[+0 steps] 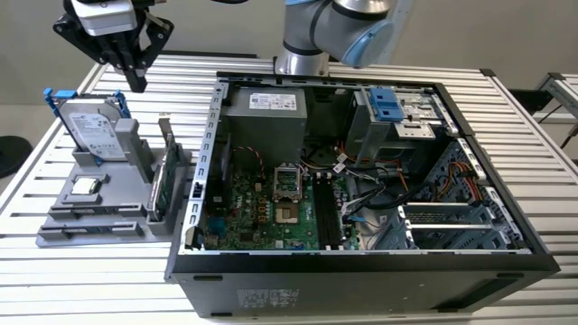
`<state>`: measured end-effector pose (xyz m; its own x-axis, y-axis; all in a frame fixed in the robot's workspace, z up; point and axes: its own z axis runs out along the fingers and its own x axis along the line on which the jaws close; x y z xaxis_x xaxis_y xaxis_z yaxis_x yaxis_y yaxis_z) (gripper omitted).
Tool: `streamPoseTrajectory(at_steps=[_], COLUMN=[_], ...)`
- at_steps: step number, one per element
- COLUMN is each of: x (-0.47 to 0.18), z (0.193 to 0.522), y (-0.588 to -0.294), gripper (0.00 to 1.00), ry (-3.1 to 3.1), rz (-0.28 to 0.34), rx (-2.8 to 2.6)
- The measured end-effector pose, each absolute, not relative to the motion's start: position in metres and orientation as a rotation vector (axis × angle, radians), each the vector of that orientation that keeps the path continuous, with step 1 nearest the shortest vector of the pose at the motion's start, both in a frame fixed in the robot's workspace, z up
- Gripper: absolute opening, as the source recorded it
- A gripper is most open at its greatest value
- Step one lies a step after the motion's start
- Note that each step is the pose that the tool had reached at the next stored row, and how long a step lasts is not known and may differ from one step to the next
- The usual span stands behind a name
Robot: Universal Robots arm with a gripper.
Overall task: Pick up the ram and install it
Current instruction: 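Reach for the ram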
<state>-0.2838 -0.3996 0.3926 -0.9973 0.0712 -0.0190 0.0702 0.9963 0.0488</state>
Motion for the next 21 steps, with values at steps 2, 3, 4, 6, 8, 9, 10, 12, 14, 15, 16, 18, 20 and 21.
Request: streamPoseTrajectory(at_steps=[2, 3, 4, 6, 8, 9, 10, 12, 14, 15, 16, 18, 20, 21], x=[-0.286, -0.286, -0.287, -0.289, -0.291, -0.292, -0.293, -0.295, -0.296, -0.297, -0.298, -0.299, -0.301, -0.302], z=[0.393, 0.393, 0.393, 0.393, 0.393, 0.393, 0.393, 0.393, 0.393, 0.393, 0.393, 0.393, 0.393, 0.393], y=[-0.4, -0.4, -0.4, -0.4, -0.4, -0.4, -0.4, -0.4, -0.4, -0.4, -0.4, -0.4, -0.4, -0.4], gripper=[0.0, 0.0, 0.0, 0.0, 0.0, 0.0, 0.0, 0.0, 0.0, 0.0, 0.0, 0.0, 0.0, 0.0], ry=[3.118, 3.118, 3.118, 3.118, 3.118, 3.118, 3.118, 3.118, 3.118, 3.118, 3.118, 3.118, 3.118, 3.118], rz=[0.075, 0.075, 0.075, 0.075, 0.075, 0.075, 0.075, 0.075, 0.075, 0.075, 0.075, 0.075, 0.075, 0.075], rx=[0.11, 0.11, 0.11, 0.11, 0.11, 0.11, 0.11, 0.11, 0.11, 0.11, 0.11, 0.11, 0.11, 0.11])
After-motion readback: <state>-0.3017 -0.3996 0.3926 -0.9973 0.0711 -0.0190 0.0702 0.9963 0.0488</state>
